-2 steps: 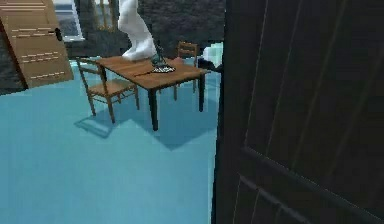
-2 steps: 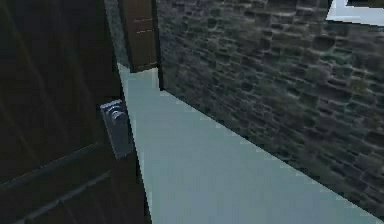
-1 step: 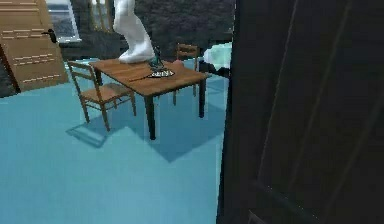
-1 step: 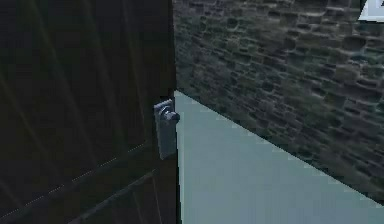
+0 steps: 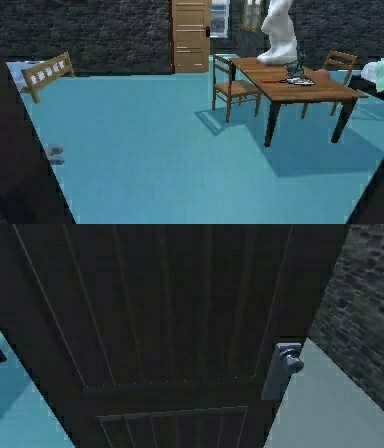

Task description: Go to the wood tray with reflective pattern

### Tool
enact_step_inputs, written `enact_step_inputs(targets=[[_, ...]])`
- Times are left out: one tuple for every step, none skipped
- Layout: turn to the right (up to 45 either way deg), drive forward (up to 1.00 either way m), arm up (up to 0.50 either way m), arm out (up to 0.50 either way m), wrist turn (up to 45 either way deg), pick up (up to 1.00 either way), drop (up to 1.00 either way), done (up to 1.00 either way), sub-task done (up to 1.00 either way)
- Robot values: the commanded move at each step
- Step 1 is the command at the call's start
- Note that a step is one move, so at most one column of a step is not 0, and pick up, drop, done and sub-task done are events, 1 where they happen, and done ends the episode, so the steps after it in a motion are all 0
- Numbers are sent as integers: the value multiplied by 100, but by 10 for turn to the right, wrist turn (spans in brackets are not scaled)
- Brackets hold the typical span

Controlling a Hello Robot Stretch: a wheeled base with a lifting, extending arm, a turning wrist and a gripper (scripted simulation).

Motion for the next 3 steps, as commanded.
enact_step_inputs(targets=[[0,100,0,0,0,0,0,0,0],[0,100,0,0,0,0,0,0,0],[0,100,0,0,0,0,0,0,0]])
